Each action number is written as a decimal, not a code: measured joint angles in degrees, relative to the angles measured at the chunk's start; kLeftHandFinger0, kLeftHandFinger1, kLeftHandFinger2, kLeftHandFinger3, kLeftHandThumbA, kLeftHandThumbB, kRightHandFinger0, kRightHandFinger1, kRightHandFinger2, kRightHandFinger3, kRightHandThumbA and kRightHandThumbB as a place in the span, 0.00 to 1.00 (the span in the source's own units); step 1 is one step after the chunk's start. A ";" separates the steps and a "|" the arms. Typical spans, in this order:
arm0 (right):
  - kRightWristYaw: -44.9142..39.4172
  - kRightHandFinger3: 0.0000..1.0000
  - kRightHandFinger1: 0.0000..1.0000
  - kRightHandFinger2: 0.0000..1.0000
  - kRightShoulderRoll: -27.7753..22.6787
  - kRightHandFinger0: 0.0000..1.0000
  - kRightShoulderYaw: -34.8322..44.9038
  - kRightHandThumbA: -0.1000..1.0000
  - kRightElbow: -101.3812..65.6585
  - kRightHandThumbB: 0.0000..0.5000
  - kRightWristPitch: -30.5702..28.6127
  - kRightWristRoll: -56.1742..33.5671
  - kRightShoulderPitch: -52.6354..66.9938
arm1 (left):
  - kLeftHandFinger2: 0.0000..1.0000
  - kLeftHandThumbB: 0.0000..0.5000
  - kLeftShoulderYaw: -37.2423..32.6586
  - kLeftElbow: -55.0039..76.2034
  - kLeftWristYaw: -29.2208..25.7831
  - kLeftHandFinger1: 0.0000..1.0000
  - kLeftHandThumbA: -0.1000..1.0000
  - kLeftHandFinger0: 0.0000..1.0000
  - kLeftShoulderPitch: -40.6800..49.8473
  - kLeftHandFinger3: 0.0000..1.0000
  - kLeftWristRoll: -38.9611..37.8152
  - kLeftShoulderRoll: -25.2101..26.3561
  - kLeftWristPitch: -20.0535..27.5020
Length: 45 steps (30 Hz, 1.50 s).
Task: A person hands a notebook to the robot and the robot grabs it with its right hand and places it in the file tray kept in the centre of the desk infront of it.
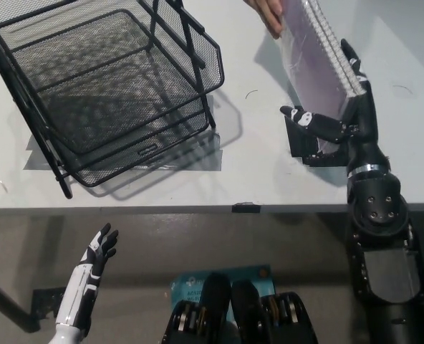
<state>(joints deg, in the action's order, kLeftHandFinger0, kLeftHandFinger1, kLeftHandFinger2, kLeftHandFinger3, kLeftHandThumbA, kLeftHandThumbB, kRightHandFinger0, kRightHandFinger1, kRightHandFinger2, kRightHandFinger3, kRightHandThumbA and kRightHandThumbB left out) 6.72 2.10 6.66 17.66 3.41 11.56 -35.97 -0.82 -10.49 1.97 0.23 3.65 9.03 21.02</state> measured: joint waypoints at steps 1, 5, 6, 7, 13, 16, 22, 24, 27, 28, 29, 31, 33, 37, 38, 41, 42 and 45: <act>-0.04 1.00 0.97 1.00 0.44 0.94 0.79 0.98 1.11 0.42 0.00 -1.05 -0.20 | 1.00 1.00 0.00 0.00 0.00 1.00 1.00 1.00 0.00 1.00 -0.01 0.00 0.00; -0.39 0.05 0.02 0.03 1.59 0.01 2.97 1.00 3.52 0.28 0.00 -4.83 -0.88 | 1.00 1.00 0.00 -0.01 0.00 1.00 1.00 1.00 -0.01 1.00 -0.03 0.00 0.00; -0.64 0.00 0.00 0.00 1.87 0.00 3.62 1.00 4.01 0.36 0.00 -6.09 -1.15 | 1.00 1.00 -0.01 -0.02 0.00 1.00 1.00 1.00 -0.02 1.00 -0.02 0.00 0.00; -0.96 0.00 0.00 0.00 2.08 0.00 4.07 1.00 4.17 0.37 0.00 -7.32 -1.28 | 1.00 1.00 -0.01 -0.05 0.00 1.00 1.00 1.00 -0.04 1.00 -0.02 0.00 0.00; -1.85 0.00 0.00 0.00 3.84 0.00 6.29 1.00 3.05 0.33 0.00 -13.58 -1.32 | 1.00 1.00 -0.01 -0.05 0.00 1.00 1.00 1.00 -0.05 1.00 0.01 0.00 -0.01; -1.88 0.00 0.00 0.00 4.67 0.00 6.76 1.00 1.04 0.38 0.00 -15.66 -1.32 | 1.00 1.00 -0.01 -0.05 0.00 1.00 1.00 1.00 -0.07 1.00 0.02 0.01 0.00; -1.88 0.00 0.00 0.00 6.92 0.00 7.09 1.00 -5.97 0.27 0.30 -19.99 -1.27 | 1.00 1.00 -0.01 -0.05 0.01 1.00 1.00 1.00 -0.65 1.00 0.03 0.30 0.00; -1.87 0.00 0.00 0.00 7.28 0.00 7.06 1.00 -8.45 0.27 0.89 -21.29 -1.11 | 1.00 1.00 -0.01 -0.05 0.00 1.00 1.00 1.00 -0.79 1.00 0.05 0.36 -0.01; -1.87 0.00 0.00 0.00 7.41 0.00 6.98 1.00 -10.87 0.30 1.70 -22.48 -0.99 | 1.00 1.00 -0.02 -0.05 0.00 1.00 1.00 1.00 -0.81 1.00 0.18 0.36 0.00; -1.87 0.00 0.00 0.00 7.41 0.00 6.97 1.00 -11.01 0.29 1.74 -22.55 -0.99 | 1.00 1.00 -0.02 -0.05 0.00 1.00 1.00 1.00 -0.81 1.00 0.18 0.36 -0.01; -1.87 0.00 0.00 0.00 7.43 0.00 6.98 1.00 -11.73 0.29 1.95 -23.06 -0.99 | 1.00 1.00 -0.02 -0.05 0.00 1.00 1.00 1.00 -0.81 1.00 0.23 0.36 -0.01; -1.86 0.00 0.00 0.00 7.54 0.00 7.06 1.00 -12.59 0.31 2.66 -24.33 -0.94 | 1.00 1.00 -0.02 -0.05 0.00 1.00 1.00 1.00 -0.84 1.00 0.27 0.37 0.00; -1.83 0.00 0.00 0.00 7.76 0.00 7.24 1.00 -13.32 0.32 3.36 -25.42 -0.84 | 1.00 1.00 -0.03 -0.05 0.00 1.00 1.00 1.00 -0.92 1.00 0.27 0.36 -0.01; -1.72 0.00 0.00 0.00 8.04 0.00 7.58 1.00 -15.04 0.30 4.84 -27.53 -0.70 | 1.00 1.00 -0.02 -0.06 0.00 1.00 1.00 1.00 -1.00 1.00 0.27 0.37 0.00; -1.63 0.00 0.00 0.00 8.13 0.00 7.72 1.00 -15.64 0.30 5.32 -28.16 -0.56 | 1.00 1.00 -0.02 -0.07 0.00 1.00 1.00 1.00 -1.02 1.00 0.26 0.37 0.00; -1.34 0.00 0.00 0.00 8.55 0.00 8.41 1.00 -17.14 0.30 6.45 -29.95 -0.24 | 1.00 1.00 -0.01 -0.17 0.00 1.00 1.00 1.00 -1.09 1.00 0.21 0.38 0.00; -1.29 0.00 0.00 0.00 8.63 0.00 8.52 1.00 -17.40 0.25 6.56 -30.18 -0.20 | 1.00 1.00 -0.01 -0.18 0.00 1.00 1.00 1.00 -1.10 1.00 0.21 0.38 0.00; -0.35 0.00 0.00 0.00 9.16 0.00 9.59 1.00 -19.86 0.24 7.27 -31.70 -0.13 | 1.00 1.00 0.02 -0.27 0.00 1.00 1.00 1.00 -1.18 1.00 0.25 0.39 0.00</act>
<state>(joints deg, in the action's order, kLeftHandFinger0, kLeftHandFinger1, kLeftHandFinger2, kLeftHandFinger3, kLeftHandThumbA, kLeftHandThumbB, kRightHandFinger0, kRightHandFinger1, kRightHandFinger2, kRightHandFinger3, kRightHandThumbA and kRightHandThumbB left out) 6.37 11.26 16.25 -2.20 10.68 -20.14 -36.10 -0.80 -10.77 1.97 -0.95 3.90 9.42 21.02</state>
